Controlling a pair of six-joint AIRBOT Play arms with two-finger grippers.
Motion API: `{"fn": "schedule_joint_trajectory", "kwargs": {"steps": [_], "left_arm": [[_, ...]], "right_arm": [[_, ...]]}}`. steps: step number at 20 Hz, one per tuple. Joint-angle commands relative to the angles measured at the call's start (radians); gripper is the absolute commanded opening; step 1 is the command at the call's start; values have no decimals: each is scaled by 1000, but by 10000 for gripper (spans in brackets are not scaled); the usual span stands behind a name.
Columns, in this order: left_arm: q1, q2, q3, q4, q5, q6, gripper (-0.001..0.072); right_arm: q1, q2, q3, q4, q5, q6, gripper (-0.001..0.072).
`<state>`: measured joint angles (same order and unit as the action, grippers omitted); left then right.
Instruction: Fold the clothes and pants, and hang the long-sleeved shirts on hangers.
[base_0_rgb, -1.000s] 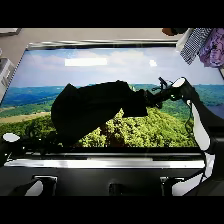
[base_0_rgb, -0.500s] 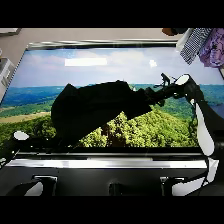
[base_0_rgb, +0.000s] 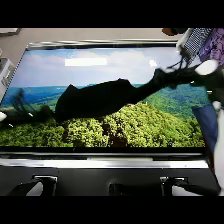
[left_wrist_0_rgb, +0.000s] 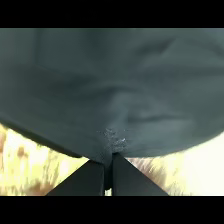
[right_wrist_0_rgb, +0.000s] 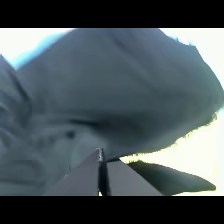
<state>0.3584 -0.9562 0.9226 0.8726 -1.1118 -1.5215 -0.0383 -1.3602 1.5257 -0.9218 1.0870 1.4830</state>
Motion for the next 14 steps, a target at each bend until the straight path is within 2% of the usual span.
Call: {"fn": "schedule_joint_trajectory", "kwargs": {"steps": [1,5,8,11,14], "left_arm": [[12,84,372,172,-117,-7,14],[34,212,665,407,-144,-91,14],[48,297,736,491,-139,-164,15],[47,343,736,509,-99,-196,15],[47,303,732,509,-66,-200,14]], "right_arm": [[0,264,42,-89,-103,-2,26],[0,584,76,-252,-176,99,26],[0,742,76,-327,-235,185,27],[0,789,76,-327,-297,257,27],[0,736,76,-327,-299,299,27]]}}
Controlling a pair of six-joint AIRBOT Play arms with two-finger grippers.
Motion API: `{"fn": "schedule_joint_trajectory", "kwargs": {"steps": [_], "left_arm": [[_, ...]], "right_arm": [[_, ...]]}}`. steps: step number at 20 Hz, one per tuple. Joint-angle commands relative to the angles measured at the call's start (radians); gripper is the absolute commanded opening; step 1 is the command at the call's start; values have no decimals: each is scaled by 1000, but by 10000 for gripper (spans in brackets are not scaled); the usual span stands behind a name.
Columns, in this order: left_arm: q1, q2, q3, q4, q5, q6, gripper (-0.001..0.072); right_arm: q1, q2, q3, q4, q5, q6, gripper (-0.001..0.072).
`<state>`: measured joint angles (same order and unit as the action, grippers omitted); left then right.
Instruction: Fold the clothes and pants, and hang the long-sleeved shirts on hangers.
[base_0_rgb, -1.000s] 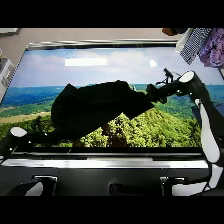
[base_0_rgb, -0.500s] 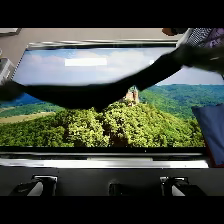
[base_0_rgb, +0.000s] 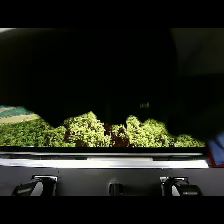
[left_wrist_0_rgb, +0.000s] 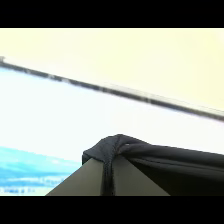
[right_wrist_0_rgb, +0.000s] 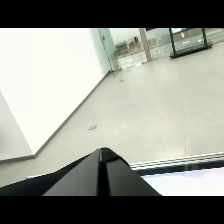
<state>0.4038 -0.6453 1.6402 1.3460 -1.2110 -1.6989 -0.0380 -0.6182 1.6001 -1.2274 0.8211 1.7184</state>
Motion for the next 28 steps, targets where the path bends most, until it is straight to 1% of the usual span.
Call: {"fn": "schedule_joint_trajectory", "kwargs": {"steps": [1,3,5,8,10,13,17,20,21,23,24,25,27,28], "left_arm": [[1,-43,12,34,33,-22,15],[-12,-145,-8,29,34,17,15],[-33,-286,-33,27,64,52,15],[-77,-543,-51,27,180,53,15],[-113,-712,-51,27,238,53,15],[-173,-920,-51,27,241,51,16],[-244,-1085,-51,27,239,48,16],[-266,-1126,-51,26,238,48,24],[-267,-1126,-51,27,237,48,106],[-252,-1116,-37,27,206,49,406],[-234,-1108,-19,28,167,50,432],[-209,-1096,2,27,116,50,436],[-145,-1049,23,25,-9,85,436],[-104,-1020,10,-8,-44,73,436]], "right_arm": [[0,-47,2,-14,-31,70,27],[0,-159,2,0,-24,78,27],[0,-324,1,24,-7,80,27],[6,-594,1,66,-1,81,28],[23,-770,2,72,-26,82,28],[73,-986,2,117,-71,82,28],[135,-1147,2,126,-111,86,29],[130,-1192,2,131,-93,105,30],[127,-1194,2,131,-76,105,51],[109,-1177,2,151,-5,104,261],[86,-1155,2,152,55,94,353],[56,-1126,2,156,124,56,382],[-24,-1057,1,170,309,-82,383],[-72,-1023,-1,170,408,-134,382]]}}
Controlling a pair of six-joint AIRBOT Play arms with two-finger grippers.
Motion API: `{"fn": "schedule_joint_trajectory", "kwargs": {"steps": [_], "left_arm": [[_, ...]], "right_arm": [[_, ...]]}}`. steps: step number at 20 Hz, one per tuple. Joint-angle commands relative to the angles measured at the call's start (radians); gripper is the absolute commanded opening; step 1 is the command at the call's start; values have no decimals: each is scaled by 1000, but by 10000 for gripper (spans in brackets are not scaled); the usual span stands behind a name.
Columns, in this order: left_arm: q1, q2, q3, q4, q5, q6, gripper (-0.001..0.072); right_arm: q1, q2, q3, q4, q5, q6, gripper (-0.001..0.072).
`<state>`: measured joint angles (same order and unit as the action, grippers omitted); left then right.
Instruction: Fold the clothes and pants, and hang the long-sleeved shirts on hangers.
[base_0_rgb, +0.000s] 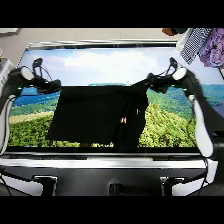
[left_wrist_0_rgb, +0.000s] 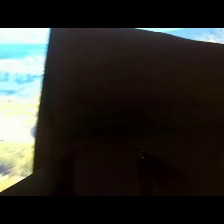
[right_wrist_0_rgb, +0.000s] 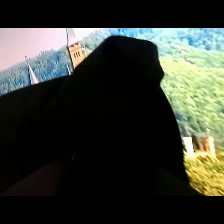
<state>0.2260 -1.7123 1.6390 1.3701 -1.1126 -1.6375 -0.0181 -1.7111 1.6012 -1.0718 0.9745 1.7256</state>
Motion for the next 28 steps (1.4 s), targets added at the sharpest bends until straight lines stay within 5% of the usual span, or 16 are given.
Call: {"fn": "schedule_joint_trajectory", "kwargs": {"steps": [1,6,12,22,24,27,28], "left_arm": [[117,88,-21,-92,-156,19,436],[246,332,-369,-200,-118,52,435],[252,465,-663,-199,-133,53,434],[253,463,-706,-188,-285,53,434],[269,470,-718,-182,-254,53,435],[348,481,-780,-177,-206,72,434],[391,487,-812,-177,-192,86,434]], "right_arm": [[-135,104,-19,16,328,-174,382],[-238,377,-486,157,379,-243,382],[-43,679,-1109,336,190,-289,377],[181,700,-1219,465,-134,-191,369],[220,685,-1219,519,-183,-191,300],[243,671,-1219,540,-185,-191,28],[243,676,-1219,538,-190,-185,28]]}}
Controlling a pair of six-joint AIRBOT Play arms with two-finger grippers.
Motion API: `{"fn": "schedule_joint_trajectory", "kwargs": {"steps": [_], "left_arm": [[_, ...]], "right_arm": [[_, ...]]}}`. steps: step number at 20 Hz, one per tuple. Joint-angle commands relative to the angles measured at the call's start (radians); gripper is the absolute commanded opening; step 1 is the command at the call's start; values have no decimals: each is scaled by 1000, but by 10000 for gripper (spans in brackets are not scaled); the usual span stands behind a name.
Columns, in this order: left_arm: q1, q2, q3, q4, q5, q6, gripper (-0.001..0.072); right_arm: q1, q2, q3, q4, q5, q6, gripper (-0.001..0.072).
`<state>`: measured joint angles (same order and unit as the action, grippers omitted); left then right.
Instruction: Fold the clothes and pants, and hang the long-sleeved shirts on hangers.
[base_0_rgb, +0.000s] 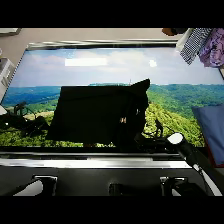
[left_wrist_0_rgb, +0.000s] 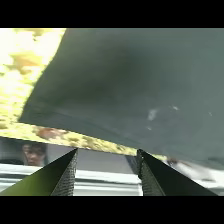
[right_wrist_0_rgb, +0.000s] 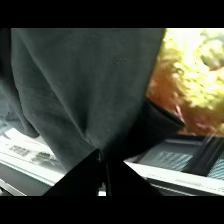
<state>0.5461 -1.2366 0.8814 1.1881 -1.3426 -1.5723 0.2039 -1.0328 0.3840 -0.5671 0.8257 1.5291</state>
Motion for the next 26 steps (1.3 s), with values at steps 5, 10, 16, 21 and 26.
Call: {"fn": "schedule_joint_trajectory", "kwargs": {"steps": [5,10,16,21,26], "left_arm": [[291,13,-190,-160,87,172,434],[306,1,-209,-196,182,224,434],[270,-93,-209,-254,211,294,433],[240,-141,-209,-254,219,302,430],[230,-140,-203,-307,183,358,16]], "right_arm": [[-77,56,18,-47,-25,69,28],[-169,104,69,-108,-10,93,28],[-168,104,76,-110,-13,82,28],[-168,104,76,-108,-13,79,29],[-169,126,82,-108,-5,79,28]]}}
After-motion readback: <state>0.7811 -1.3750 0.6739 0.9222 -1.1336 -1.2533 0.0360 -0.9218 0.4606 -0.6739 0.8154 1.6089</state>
